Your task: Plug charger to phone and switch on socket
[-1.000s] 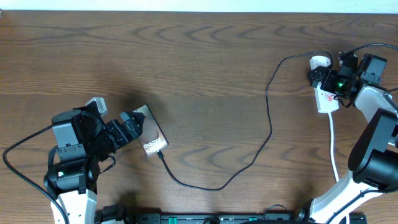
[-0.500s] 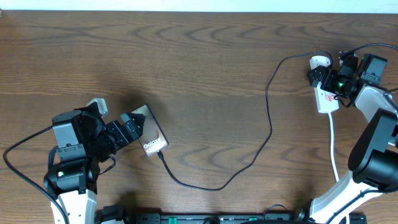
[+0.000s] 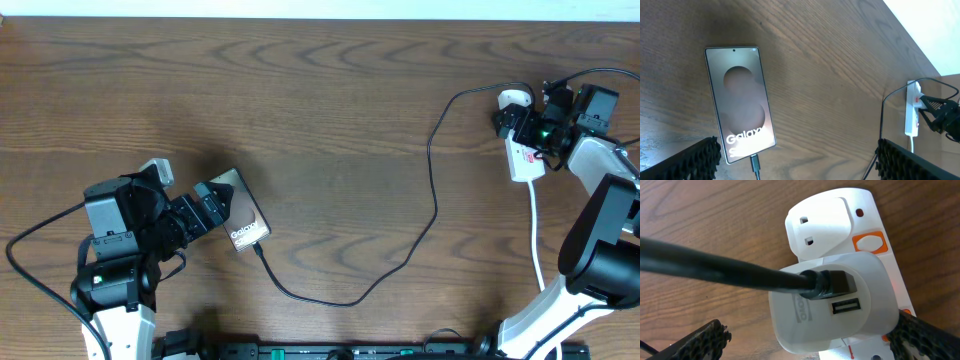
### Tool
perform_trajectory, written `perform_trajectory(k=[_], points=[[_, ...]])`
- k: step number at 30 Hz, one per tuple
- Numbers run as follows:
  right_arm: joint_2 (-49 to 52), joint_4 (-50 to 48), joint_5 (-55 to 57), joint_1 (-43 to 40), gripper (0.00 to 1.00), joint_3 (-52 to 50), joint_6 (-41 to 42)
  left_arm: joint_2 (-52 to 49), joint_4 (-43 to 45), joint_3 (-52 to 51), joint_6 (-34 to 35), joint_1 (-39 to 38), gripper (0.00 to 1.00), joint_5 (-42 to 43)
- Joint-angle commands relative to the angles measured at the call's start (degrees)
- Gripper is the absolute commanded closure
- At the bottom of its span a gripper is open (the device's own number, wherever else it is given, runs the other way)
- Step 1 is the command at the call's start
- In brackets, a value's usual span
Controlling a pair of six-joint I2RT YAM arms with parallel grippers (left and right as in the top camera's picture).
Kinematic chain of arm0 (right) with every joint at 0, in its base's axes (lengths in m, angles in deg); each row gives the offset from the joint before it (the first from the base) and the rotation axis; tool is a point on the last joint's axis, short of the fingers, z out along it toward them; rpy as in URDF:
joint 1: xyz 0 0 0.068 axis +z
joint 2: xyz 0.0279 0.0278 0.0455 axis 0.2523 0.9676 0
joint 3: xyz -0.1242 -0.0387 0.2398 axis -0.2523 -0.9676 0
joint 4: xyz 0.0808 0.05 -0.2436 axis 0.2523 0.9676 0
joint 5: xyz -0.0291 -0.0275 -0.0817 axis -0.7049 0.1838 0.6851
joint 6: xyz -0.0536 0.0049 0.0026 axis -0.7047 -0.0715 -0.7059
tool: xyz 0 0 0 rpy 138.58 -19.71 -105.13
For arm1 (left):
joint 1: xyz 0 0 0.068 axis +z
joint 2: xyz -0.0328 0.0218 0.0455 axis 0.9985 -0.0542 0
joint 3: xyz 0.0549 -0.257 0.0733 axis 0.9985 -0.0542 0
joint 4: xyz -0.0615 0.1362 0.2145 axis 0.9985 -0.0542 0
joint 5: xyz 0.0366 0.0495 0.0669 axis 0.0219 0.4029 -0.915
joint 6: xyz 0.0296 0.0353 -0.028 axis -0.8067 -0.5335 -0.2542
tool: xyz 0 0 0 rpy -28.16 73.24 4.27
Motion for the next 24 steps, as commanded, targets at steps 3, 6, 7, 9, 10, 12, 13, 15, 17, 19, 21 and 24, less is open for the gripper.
perform_trajectory(k=[3, 6, 7, 9, 10, 12, 13, 15, 17, 19, 21, 24], points=[[0.1, 2.9, -6.4, 1.9, 0.01, -1.1, 2.8, 0.1, -0.2, 0.5, -0.8, 0.2, 0.02, 0.7], [-4.8, 5.7, 0.3, 0.5, 0.01, -1.1, 3.2, 0.1, -0.2, 0.5, -0.8, 0.2, 0.02, 0.7], [-6.5, 6.8, 1.9, 0.2, 0.01, -1.1, 3.2, 0.1, -0.2, 0.5, -0.8, 0.2, 0.02, 0.7], [-10.7, 9.3, 5.5, 0.2, 0.01, -1.1, 3.1, 0.1, -0.2, 0.5, -0.8, 0.2, 0.02, 0.7], [-12.7, 10.4, 7.2, 0.2, 0.01, -1.1, 3.2, 0.1, -0.2, 0.5, -0.8, 0.2, 0.02, 0.7], [-18.9, 14.8, 10.1, 0.4, 0.01, -1.1, 3.8, 0.1, -0.2, 0.5, -0.8, 0.2, 0.02, 0.7], [-21.2, 16.9, 11.0, 0.4, 0.01, -1.1, 5.5, 0.1, -0.2, 0.5, -0.8, 0.2, 0.02, 0.7], [-25.6, 20.6, 12.6, 0.4, 0.01, -1.1, 10.4, 0.1, -0.2, 0.5, -0.8, 0.2, 0.02, 0.7], [-29.3, 23.7, 14.0, 0.4, 0.01, -1.1, 14.6, 0.1, -0.2, 0.5, -0.8, 0.2, 0.02, 0.7], [-32.0, 25.5, 13.9, 0.4, 0.01, -1.1, 15.8, 0.1, -0.2, 0.5, -0.8, 0.2, 0.02, 0.7], [-34.2, 26.2, 13.9, 0.4, 0.01, -1.1, 15.8, 0.1, -0.2, 0.5, -0.8, 0.2, 0.02, 0.7], [-35.9, 26.2, 13.9, 0.4, 0.01, -1.1, 15.8, 0.1, -0.2, 0.5, -0.8, 0.2, 0.02, 0.7]])
